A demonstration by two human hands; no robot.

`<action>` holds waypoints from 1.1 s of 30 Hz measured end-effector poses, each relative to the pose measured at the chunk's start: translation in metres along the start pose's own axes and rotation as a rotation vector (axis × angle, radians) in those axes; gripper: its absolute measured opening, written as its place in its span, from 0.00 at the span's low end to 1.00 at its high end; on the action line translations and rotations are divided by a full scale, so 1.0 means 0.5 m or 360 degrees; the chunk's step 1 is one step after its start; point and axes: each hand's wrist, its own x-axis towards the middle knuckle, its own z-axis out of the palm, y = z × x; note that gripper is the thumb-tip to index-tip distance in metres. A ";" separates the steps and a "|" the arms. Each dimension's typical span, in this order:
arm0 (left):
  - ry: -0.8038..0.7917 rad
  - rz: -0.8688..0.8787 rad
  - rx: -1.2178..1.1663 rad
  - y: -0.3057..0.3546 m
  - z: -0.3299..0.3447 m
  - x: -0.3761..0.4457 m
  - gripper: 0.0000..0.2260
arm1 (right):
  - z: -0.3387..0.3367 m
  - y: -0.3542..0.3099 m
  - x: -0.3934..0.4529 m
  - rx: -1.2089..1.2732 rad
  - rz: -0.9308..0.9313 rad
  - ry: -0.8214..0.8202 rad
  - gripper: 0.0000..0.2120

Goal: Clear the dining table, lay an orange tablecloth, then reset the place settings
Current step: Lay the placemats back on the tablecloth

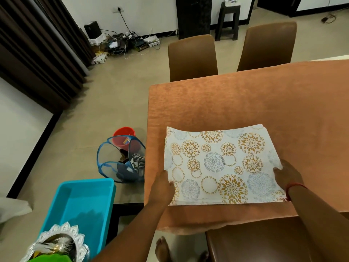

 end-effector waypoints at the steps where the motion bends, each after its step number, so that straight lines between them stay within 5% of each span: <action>1: -0.0036 0.0053 -0.0070 0.007 -0.001 -0.002 0.04 | 0.000 0.000 0.000 -0.0007 -0.0014 0.0005 0.19; 5: -0.0037 0.0146 -0.0337 0.029 -0.010 -0.007 0.14 | -0.008 0.000 0.000 0.0015 -0.0029 0.0082 0.20; 12: -0.0017 -0.0099 -0.1073 0.035 -0.056 0.024 0.06 | -0.046 -0.019 0.005 0.0068 -0.0057 0.0063 0.18; 17: -0.0029 -0.0223 -0.1488 0.009 -0.077 0.027 0.11 | -0.058 -0.010 -0.008 0.0096 -0.0006 0.0026 0.20; 23: -0.0037 -0.0270 -0.1577 -0.006 -0.085 0.020 0.12 | -0.075 -0.018 -0.045 0.0806 0.0207 -0.0116 0.14; 33: -0.0129 -0.0071 -0.1689 0.030 -0.131 -0.020 0.12 | -0.190 -0.003 -0.195 0.0683 -0.0091 0.0395 0.10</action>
